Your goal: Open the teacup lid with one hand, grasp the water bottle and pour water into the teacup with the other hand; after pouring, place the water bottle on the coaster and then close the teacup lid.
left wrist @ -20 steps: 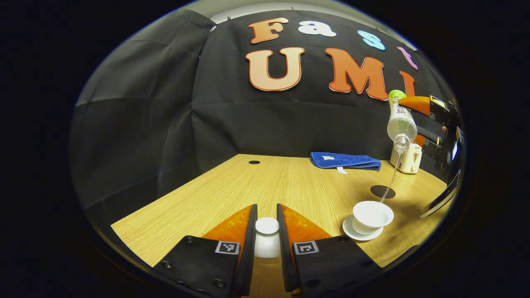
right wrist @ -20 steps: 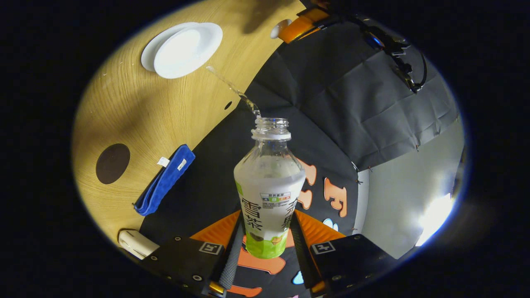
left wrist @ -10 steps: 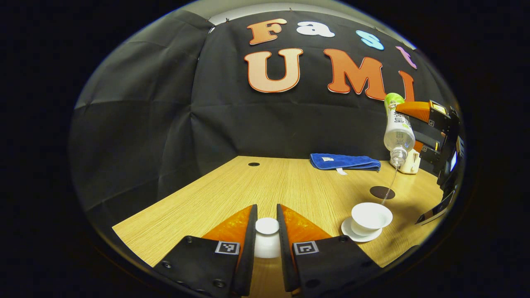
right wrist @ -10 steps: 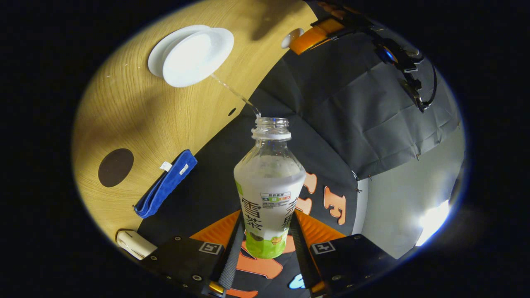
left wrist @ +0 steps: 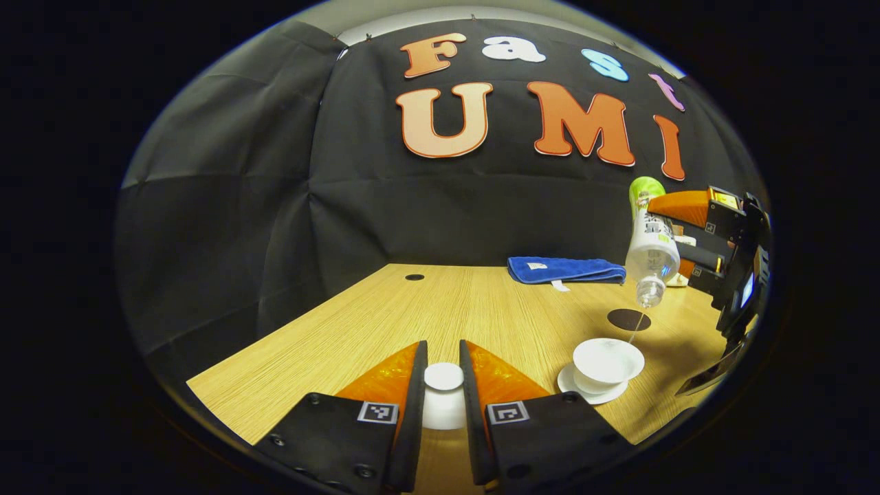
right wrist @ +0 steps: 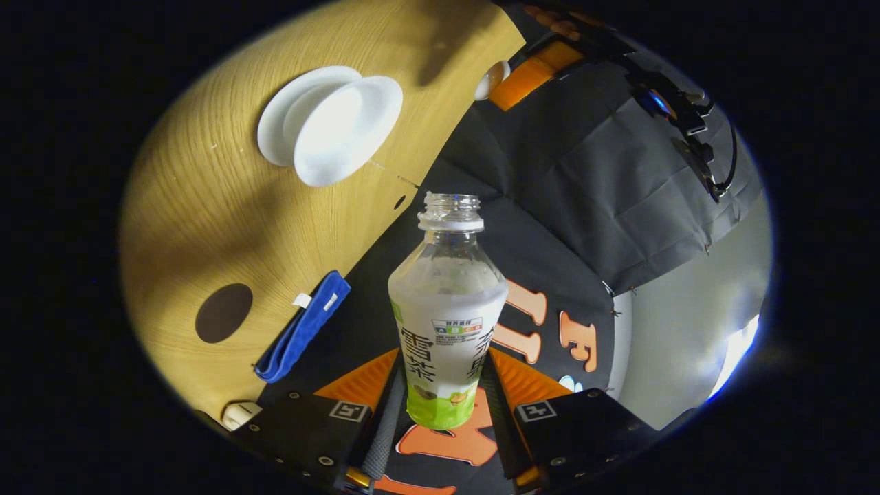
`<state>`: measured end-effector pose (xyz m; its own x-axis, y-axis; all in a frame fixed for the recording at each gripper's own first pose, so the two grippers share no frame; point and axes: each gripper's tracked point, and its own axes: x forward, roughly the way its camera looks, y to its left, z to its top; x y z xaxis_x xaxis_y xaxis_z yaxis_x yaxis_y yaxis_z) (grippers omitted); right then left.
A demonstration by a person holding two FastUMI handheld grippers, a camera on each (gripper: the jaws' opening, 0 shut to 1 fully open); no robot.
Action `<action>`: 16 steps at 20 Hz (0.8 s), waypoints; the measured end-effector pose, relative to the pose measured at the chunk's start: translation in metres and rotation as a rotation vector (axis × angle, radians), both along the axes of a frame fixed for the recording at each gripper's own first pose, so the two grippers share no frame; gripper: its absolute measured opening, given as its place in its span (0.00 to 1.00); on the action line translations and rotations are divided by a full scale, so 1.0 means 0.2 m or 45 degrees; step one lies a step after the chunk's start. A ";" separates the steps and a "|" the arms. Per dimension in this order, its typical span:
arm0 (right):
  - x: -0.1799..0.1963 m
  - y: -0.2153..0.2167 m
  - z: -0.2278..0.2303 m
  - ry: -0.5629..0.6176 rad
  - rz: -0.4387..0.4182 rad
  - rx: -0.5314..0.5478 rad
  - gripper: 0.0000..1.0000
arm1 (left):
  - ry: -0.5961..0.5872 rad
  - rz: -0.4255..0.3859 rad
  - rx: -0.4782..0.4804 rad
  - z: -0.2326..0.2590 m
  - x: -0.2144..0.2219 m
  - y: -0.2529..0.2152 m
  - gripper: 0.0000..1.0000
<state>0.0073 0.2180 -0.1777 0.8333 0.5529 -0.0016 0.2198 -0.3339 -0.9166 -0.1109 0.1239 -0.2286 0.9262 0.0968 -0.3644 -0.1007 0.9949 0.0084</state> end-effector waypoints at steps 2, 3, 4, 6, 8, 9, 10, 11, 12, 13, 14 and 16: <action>0.00 0.00 -0.05 0.042 -0.019 0.037 0.64 | -0.003 -0.007 0.001 0.01 0.00 -0.02 0.33; 0.00 -0.01 -0.08 0.083 -0.032 0.070 0.64 | -0.007 -0.011 0.001 0.02 0.01 -0.03 0.33; 0.02 -0.01 -0.12 0.141 -0.053 0.112 0.64 | -0.009 -0.016 -0.001 0.03 0.01 -0.04 0.33; 0.03 -0.02 -0.18 0.257 -0.090 0.212 0.64 | -0.017 -0.029 -0.009 0.04 0.02 -0.08 0.33; 0.01 -0.03 -0.20 0.354 -0.119 0.337 0.64 | -0.025 -0.051 -0.011 0.06 0.03 -0.12 0.31; 0.00 -0.05 -0.20 0.403 -0.139 0.404 0.64 | -0.029 -0.063 -0.008 0.07 0.04 -0.14 0.30; 0.01 -0.07 -0.22 0.447 -0.159 0.467 0.64 | -0.034 -0.078 -0.006 0.07 0.05 -0.17 0.33; 0.01 -0.09 -0.22 0.488 -0.183 0.521 0.64 | -0.039 -0.091 -0.005 0.08 0.06 -0.19 0.33; 0.02 -0.12 -0.23 0.525 -0.208 0.581 0.63 | -0.045 -0.104 -0.005 0.09 0.07 -0.22 0.33; 0.02 -0.14 -0.23 0.560 -0.229 0.637 0.64 | -0.051 -0.118 -0.006 0.10 0.08 -0.25 0.33; 0.04 -0.17 -0.23 0.597 -0.246 0.698 0.64 | -0.059 -0.131 -0.010 0.12 0.09 -0.28 0.33; 0.09 -0.21 -0.22 0.680 -0.293 0.836 0.64 | -0.073 -0.157 -0.024 0.14 0.11 -0.34 0.33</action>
<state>0.0255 0.1764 -0.2222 0.9031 0.3970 -0.1637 -0.3012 0.3138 -0.9004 -0.0889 0.0567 -0.2014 0.9501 -0.0253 -0.3111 0.0226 0.9997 -0.0124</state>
